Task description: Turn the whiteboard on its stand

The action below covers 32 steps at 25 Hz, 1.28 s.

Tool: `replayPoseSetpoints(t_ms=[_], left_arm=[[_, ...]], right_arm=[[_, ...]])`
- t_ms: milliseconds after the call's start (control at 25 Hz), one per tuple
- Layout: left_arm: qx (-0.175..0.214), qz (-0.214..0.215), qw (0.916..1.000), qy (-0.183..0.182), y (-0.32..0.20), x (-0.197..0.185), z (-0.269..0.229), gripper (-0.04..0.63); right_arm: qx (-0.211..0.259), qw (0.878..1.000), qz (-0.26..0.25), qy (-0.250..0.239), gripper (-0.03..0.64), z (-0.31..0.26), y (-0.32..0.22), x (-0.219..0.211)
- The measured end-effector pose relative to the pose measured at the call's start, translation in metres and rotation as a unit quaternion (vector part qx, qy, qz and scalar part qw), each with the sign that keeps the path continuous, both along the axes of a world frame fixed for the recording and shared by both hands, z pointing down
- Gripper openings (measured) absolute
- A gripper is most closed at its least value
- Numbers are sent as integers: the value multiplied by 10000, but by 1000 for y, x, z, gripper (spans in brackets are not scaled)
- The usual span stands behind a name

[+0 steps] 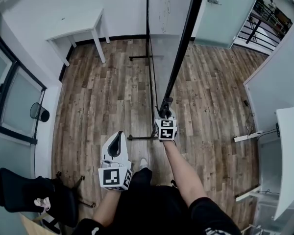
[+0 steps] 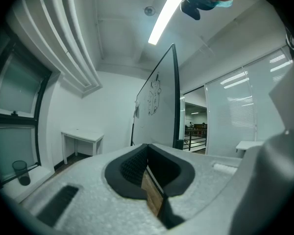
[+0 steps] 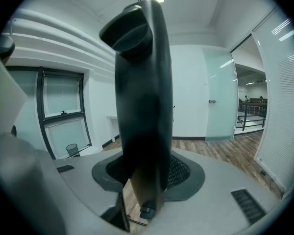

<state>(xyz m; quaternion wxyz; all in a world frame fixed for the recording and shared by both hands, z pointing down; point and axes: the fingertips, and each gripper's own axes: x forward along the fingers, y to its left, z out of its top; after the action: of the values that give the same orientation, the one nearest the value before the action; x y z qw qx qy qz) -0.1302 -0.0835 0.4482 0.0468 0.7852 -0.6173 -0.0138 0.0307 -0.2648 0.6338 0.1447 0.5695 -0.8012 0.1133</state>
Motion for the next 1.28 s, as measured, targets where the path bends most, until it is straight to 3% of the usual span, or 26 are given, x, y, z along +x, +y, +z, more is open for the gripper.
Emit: replayPoseSetpoints(t_ms=[800, 1280], left_arm=[[-2, -424, 9991, 32, 187, 5, 5, 15], [-86, -289, 9995, -41, 236, -6, -1, 15]], right_arm=[[-12, 9999, -114, -7, 167, 3, 159, -3], [-27, 10000, -63, 27, 167, 2, 209, -8]])
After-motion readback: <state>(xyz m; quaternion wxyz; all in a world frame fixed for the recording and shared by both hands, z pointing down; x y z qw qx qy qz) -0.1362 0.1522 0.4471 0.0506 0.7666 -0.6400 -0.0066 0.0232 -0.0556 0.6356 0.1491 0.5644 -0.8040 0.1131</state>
